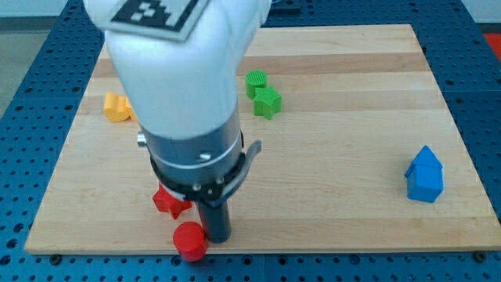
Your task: Slide red star towards center
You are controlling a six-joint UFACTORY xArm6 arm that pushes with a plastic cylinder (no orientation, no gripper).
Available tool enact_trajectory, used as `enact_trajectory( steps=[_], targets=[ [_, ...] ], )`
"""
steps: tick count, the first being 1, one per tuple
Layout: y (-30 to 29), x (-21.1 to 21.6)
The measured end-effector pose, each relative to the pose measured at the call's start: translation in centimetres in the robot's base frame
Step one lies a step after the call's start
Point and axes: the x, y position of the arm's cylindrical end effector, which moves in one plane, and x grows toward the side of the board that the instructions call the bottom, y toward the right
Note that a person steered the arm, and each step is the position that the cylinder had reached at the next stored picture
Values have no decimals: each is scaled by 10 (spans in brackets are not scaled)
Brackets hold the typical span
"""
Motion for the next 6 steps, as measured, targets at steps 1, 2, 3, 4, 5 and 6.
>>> enact_trajectory(
  steps=[1,2,3,4,5,6],
  targets=[
    [2,3],
    [4,3],
    [-72,3],
    [-96,-42],
    [-96,-105],
    [-93,-107]
  ],
)
